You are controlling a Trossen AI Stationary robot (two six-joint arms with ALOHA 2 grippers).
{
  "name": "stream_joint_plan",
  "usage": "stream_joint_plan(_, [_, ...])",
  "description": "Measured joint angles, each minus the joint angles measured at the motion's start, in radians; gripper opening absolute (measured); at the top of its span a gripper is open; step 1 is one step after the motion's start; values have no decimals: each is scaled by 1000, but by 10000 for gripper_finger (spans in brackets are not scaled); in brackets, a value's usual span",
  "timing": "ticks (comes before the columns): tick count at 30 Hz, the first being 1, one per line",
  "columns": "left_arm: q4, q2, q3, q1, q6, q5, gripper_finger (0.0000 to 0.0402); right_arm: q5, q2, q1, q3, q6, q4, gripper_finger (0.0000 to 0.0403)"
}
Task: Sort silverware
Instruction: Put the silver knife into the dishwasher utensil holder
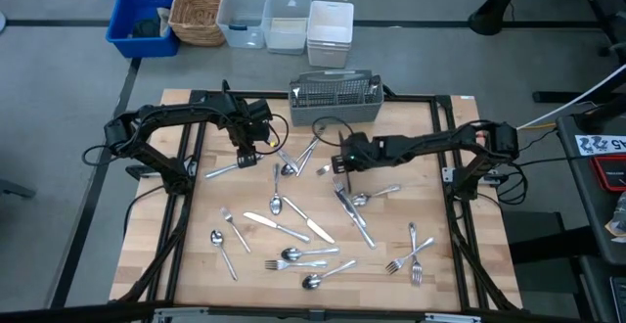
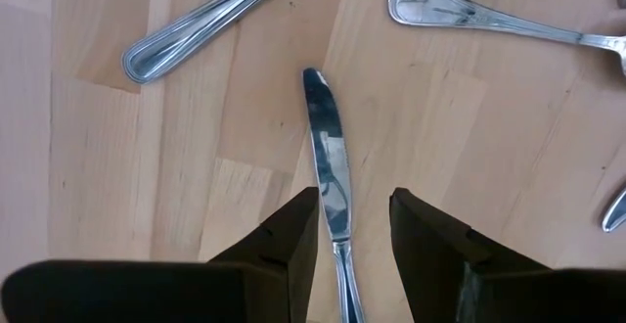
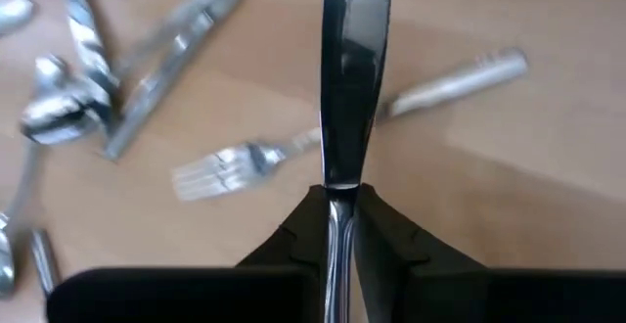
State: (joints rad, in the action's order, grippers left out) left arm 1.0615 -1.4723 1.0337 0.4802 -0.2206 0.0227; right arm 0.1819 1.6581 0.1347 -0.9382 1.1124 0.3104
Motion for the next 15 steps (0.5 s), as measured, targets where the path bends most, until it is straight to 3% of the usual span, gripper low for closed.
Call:
stream_joint_plan(6, [0,0,0,0,11,0,115,87,0,3,0,-66,-150,40])
stream_joint_plan(15, [0,0,0,0,12,0,115,96,0,3,0,-176,-478,39])
